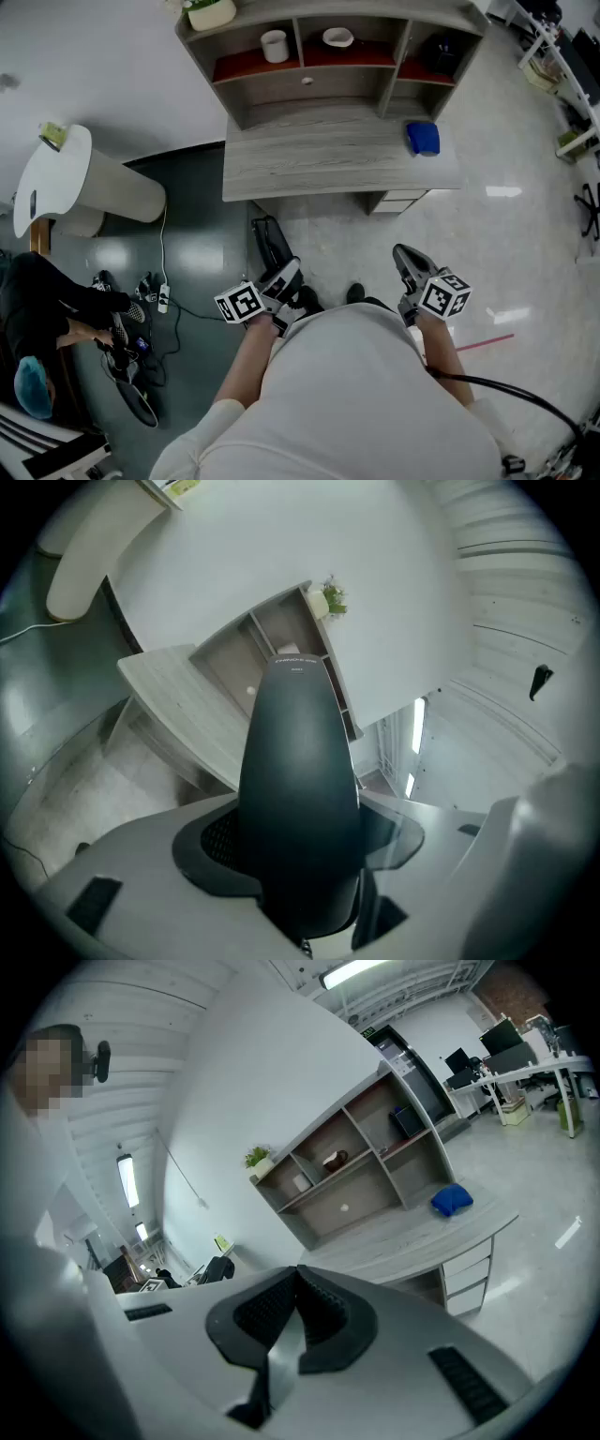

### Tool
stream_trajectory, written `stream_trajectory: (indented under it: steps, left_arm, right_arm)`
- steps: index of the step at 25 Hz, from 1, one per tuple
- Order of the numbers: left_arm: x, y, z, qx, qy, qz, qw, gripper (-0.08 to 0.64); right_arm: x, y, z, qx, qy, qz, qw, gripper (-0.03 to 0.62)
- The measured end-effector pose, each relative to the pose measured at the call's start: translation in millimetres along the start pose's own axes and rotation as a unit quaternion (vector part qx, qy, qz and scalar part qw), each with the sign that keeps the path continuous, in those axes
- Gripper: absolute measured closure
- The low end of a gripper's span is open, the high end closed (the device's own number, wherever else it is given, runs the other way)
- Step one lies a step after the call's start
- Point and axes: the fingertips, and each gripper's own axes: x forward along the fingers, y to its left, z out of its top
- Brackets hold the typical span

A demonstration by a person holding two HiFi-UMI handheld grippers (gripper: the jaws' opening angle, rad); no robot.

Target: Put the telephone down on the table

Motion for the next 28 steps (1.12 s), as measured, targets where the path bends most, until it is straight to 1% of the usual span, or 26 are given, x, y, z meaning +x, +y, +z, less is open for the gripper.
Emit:
stream_trajectory:
  steps: [11, 18, 23, 28]
  left_arm:
    - [-4, 0, -4, -0.006, -0.014, 0.01, 0.9998, 0.264]
    - [-6, 3, -12, -0.009, -0.02, 0.025, 0.9995, 0.264]
    - [0, -1, -18, -0.007, -0.024, 0.031, 0.9992, 0.264]
    - [12, -7, -28, -0.008, -0.034, 0.035, 0.9987, 0.264]
  right_arm:
    - [6, 0, 0, -0.001, 0.015, 0.018, 1.0, 0.575]
    - [4, -4, -5, 0.01, 0.027, 0.039, 0.999, 0.575]
    - [-5, -15, -8, 0.018, 0.032, 0.044, 0.998, 0.575]
    - [-27, -40, -7, 0.029, 0.033, 0.04, 0.998, 0.575]
